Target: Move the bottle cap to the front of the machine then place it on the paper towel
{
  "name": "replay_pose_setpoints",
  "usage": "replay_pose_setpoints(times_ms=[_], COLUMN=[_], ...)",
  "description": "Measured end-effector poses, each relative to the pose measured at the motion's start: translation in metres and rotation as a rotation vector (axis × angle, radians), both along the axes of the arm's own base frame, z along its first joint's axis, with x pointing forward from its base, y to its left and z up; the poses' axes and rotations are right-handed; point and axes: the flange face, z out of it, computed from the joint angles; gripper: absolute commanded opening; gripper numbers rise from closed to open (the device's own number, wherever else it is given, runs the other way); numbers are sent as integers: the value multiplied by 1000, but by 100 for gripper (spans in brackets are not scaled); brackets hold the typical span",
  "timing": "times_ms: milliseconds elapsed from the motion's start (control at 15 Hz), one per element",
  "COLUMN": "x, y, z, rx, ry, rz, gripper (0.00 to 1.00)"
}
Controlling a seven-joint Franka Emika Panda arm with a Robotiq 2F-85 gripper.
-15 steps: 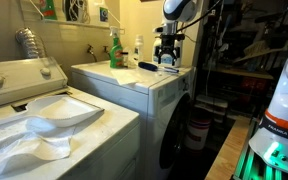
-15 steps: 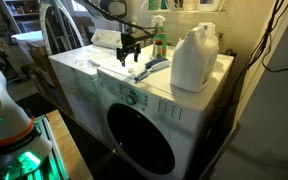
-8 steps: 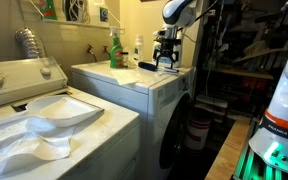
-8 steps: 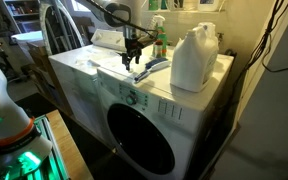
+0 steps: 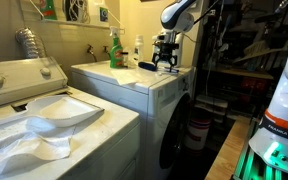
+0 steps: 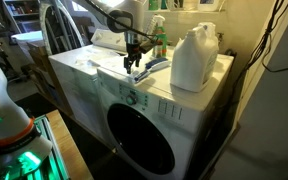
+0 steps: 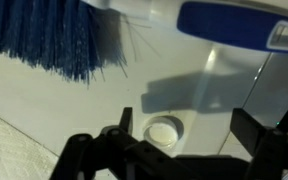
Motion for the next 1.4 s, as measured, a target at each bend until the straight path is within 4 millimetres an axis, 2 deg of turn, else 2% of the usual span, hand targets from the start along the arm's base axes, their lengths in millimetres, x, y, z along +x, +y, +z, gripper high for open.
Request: replay_pose_setpoints(times_ms=[67,133,267,733,867,1000,1133,1400], x=[1,1,4,9,10,11,11,15], y=[1,3,4,5,9,13,16,23], z=[-2,-4,-6,-3,-3,-3,-3,-1], rx=[0,-1,-6,-27,-33,-43,-60,-91], ry=[0,0,-7,-27,-26,-22,-20,-22], rz=[2,4,7,18,27,33,37,39], gripper=[96,74,69,14,7,4,10,9])
